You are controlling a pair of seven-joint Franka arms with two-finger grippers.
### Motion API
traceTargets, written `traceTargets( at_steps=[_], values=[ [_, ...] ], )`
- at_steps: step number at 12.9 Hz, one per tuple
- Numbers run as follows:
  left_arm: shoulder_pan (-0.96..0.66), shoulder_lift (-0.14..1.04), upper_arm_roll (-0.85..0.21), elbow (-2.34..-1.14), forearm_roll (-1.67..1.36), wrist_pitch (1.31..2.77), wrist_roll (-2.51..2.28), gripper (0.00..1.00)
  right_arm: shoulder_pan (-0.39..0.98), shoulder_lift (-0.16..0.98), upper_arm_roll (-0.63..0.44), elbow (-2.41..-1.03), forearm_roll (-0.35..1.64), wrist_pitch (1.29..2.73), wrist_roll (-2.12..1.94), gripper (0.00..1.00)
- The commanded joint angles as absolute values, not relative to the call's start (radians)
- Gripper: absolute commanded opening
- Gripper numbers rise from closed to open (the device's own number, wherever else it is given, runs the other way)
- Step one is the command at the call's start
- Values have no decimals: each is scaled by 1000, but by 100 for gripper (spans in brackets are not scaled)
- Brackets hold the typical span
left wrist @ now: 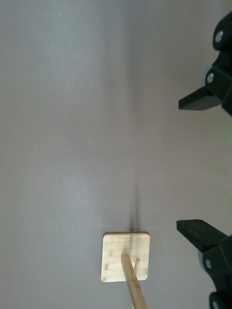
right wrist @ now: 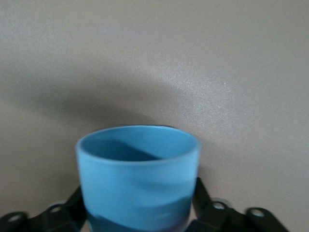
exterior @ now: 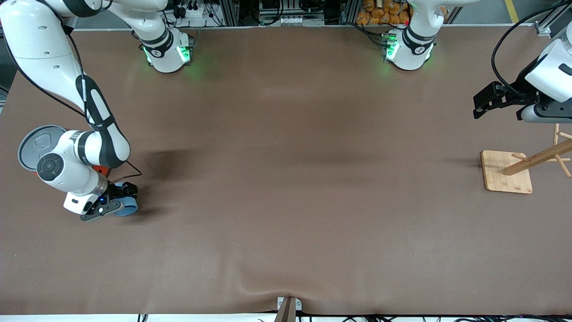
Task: Flip cup
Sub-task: 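Reach the right gripper down to the blue cup and grasp it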
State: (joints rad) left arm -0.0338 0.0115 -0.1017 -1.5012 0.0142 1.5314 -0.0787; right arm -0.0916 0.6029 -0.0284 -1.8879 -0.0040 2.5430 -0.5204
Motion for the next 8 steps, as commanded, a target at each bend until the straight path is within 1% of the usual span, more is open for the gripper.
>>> traceTargets(
  at_steps=[1,5,8],
  values=[
    [-26,14,-106,-1497,6,1534,-71,100,-83,595,-31,-1907,14,2569,-541,43],
    [-26,14,-107,-1497,6,1534,-71,100,-67,549,-6,-1905,12,2556,-654,43],
    [-28,14,-107,-1496,3,1534,-75,100,-75,531,72,-1893,12,2556,-826,43]
  ],
)
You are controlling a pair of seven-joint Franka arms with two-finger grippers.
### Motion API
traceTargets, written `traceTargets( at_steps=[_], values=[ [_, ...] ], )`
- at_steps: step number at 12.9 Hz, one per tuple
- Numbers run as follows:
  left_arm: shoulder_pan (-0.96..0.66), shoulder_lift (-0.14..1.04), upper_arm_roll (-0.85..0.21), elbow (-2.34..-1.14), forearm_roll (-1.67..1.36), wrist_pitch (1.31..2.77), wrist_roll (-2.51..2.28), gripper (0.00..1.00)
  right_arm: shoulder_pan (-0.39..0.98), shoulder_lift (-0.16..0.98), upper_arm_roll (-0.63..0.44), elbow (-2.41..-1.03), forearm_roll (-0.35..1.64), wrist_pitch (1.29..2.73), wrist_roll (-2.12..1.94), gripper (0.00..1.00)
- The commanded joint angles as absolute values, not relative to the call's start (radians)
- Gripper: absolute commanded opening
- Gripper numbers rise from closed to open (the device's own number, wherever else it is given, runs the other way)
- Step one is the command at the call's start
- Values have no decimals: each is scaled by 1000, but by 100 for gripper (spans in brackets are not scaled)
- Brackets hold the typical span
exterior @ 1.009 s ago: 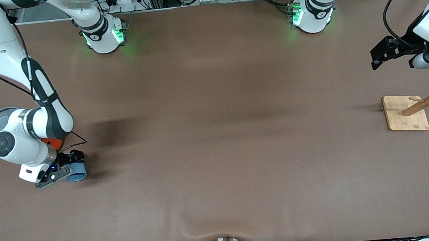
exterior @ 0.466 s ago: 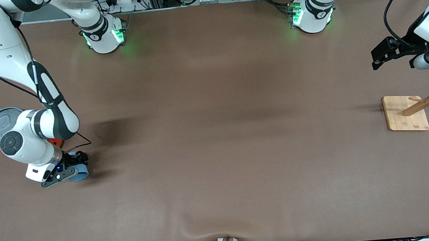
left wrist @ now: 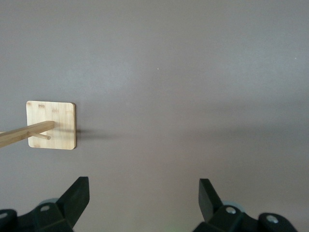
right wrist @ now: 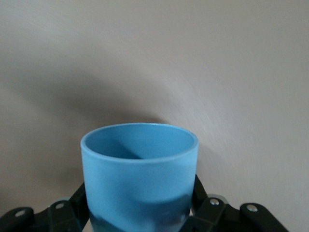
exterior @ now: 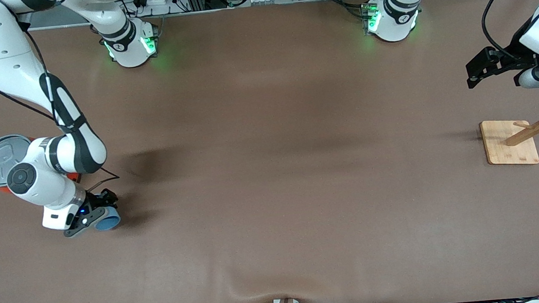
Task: Flip cup
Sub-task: 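Carry the cup with the right gripper while the left gripper approaches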
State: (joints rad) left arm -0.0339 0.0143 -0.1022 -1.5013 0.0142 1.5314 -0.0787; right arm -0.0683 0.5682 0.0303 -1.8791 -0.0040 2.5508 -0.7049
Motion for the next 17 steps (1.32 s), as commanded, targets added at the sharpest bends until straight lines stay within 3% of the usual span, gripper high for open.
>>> traceTargets(
  at_steps=[1,3,8,14,17],
  values=[
    [-28,15,-107,-1496,2,1535,-80,100,-68,534,89,-1881,12,2556,-866,43],
    [-29,21,-107,-1496,2,1546,-83,100,-29,541,124,-1862,12,2556,-938,43],
    [-28,95,-110,-1496,-85,1575,-89,100,222,549,130,-1816,3,2559,-1106,43],
    [-31,297,-110,-1503,-469,1654,-149,100,509,655,129,-1744,-3,2571,-1089,44],
    [-34,406,-112,-1546,-650,1713,-124,100,580,727,124,-1727,-5,2609,-1024,52]
  ],
)
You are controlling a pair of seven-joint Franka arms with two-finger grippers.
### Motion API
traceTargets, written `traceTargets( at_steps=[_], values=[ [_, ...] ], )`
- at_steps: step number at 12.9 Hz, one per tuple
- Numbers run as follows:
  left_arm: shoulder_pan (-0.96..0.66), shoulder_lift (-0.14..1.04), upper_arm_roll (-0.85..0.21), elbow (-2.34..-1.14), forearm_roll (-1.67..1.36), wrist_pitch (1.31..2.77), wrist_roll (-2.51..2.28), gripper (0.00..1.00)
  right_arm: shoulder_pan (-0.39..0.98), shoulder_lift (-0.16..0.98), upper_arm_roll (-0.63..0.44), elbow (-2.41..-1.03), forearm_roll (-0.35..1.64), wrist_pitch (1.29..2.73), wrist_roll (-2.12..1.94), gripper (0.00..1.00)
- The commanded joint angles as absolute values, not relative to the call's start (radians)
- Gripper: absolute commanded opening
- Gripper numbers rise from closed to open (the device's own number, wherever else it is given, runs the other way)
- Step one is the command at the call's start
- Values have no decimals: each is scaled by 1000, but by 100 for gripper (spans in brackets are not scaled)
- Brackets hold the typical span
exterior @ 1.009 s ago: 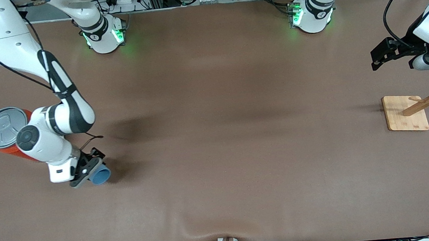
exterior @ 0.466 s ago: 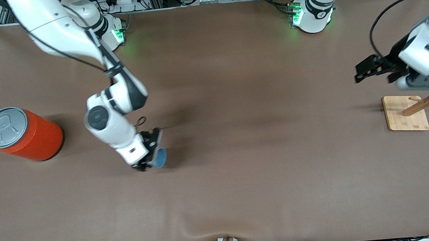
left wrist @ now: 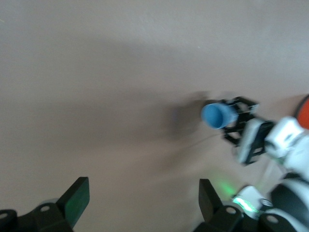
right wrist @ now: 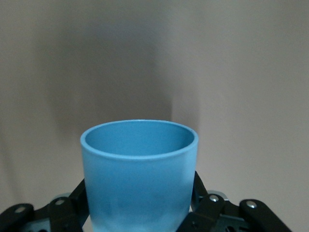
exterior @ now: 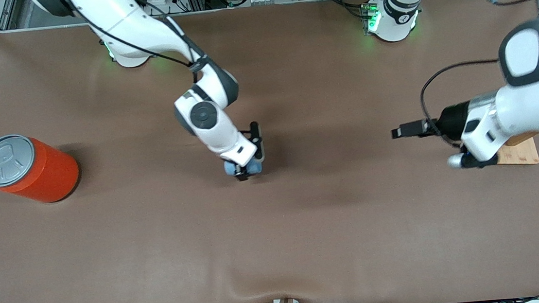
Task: Flip cup
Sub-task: 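Carry the cup with the right gripper while the left gripper approaches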
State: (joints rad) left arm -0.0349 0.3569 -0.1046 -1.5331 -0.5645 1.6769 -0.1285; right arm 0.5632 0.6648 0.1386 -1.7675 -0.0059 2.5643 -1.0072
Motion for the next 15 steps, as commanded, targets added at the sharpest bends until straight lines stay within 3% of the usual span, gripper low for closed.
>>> traceTargets(
  at_steps=[1,2,6,12,15],
  values=[
    [-44,422,-115,-1575,-696,1762,-111,100,590,745,124,-1723,-6,2635,-1005,68],
    [-55,442,-126,-1603,-744,1813,-80,100,597,752,121,-1723,-6,2644,-993,100],
    [-103,512,-143,-1660,-946,1914,-8,100,583,703,123,-1683,6,2582,-988,100],
    [-235,616,-143,-1657,-1153,2072,93,99,545,526,121,-1614,14,2220,-702,100],
    [-267,692,-143,-1616,-1255,2111,242,91,441,453,118,-1559,9,2053,-560,100]
  ],
)
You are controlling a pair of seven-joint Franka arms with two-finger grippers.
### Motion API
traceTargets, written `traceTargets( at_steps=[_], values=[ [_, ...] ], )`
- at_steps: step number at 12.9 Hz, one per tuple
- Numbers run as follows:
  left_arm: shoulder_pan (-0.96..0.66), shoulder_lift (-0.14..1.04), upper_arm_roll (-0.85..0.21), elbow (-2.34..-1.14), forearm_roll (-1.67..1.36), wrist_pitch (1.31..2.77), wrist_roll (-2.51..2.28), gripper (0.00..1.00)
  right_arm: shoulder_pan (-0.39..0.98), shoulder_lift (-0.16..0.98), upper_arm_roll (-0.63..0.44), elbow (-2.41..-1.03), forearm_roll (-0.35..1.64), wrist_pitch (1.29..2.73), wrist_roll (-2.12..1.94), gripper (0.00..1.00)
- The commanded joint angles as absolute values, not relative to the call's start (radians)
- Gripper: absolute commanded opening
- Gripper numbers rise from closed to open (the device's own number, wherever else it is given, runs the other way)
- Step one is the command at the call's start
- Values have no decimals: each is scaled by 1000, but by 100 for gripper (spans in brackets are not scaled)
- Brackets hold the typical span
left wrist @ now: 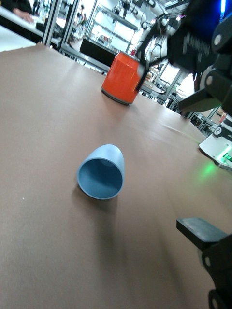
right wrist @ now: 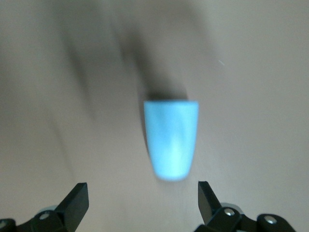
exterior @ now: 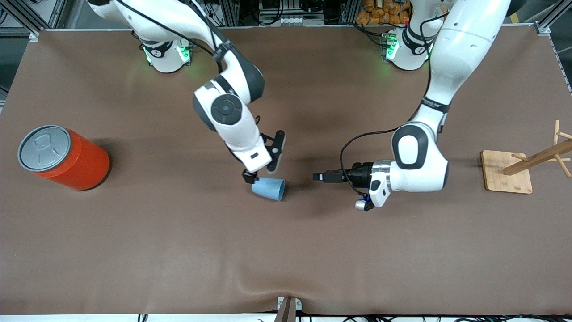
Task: Flip cup
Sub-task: 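Release the cup with the right gripper while the left gripper reaches it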
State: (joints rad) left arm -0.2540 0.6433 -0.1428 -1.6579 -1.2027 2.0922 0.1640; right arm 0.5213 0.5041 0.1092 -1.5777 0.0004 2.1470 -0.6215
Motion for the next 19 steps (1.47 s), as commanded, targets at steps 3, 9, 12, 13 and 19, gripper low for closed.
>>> traceTargets(
  at_steps=[3,9,12,13,19],
  values=[
    [-281,784,-141,-1490,-1255,2138,406,89,301,411,88,-1476,-5,1860,-445,100],
    [-402,975,-147,-1188,-1276,2421,576,88,183,350,-92,-1463,-5,1780,-319,100],
    [-489,1054,-144,-1087,-1290,2581,601,83,183,283,-175,-1465,-3,1709,-308,100],
    [-520,1110,-140,-1012,-1290,2623,610,82,186,253,-187,-1466,-3,1657,-308,100],
    [-638,1210,15,-863,-1290,2694,612,73,193,166,-195,-1468,9,1548,-150,100]
  ],
)
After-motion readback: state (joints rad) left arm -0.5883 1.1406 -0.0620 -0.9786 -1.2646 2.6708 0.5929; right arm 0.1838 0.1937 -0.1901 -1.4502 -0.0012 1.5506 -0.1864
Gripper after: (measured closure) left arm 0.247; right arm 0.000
